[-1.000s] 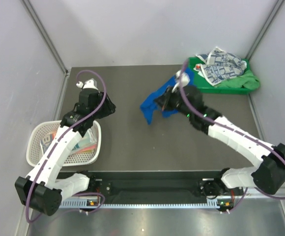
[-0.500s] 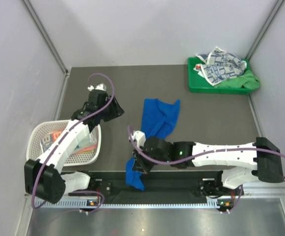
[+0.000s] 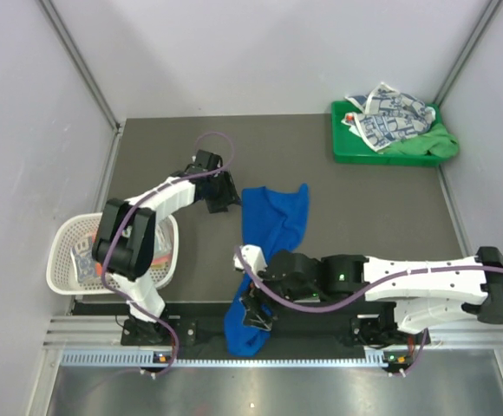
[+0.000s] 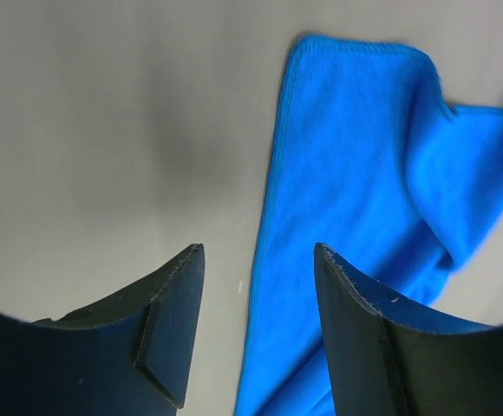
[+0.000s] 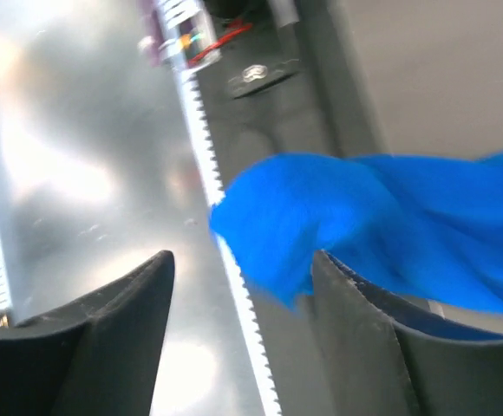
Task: Fold and stack the towels
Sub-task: Move the towel to the center of the board, then flatten out the crumpled towel
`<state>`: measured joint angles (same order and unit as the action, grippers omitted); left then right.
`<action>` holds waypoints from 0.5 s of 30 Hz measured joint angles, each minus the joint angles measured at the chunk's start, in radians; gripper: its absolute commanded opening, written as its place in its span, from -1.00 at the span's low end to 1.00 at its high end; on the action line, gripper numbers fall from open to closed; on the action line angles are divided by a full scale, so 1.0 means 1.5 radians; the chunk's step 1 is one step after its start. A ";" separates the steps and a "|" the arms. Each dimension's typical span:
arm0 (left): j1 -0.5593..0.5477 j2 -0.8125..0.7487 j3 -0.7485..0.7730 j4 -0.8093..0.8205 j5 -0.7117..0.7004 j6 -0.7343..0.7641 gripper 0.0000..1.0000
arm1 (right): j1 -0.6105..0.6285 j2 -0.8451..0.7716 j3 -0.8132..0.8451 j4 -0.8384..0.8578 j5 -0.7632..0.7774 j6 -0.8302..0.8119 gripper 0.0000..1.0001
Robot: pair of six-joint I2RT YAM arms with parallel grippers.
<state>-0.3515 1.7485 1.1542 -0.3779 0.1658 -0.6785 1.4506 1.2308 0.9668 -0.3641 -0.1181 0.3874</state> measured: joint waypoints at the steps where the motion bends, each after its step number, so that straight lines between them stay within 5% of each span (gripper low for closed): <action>1: -0.003 0.019 0.008 0.006 0.000 0.001 0.18 | -0.008 -0.008 0.003 -0.011 0.021 -0.001 0.33; 15: -0.035 0.173 0.151 0.022 -0.051 0.036 0.08 | -0.488 -0.021 0.007 -0.016 0.146 0.030 0.20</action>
<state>-0.4046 2.0075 1.3804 -0.3450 0.0891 -0.6243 0.7185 1.1988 0.9779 -0.3885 0.1009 0.4316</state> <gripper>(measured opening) 0.542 0.611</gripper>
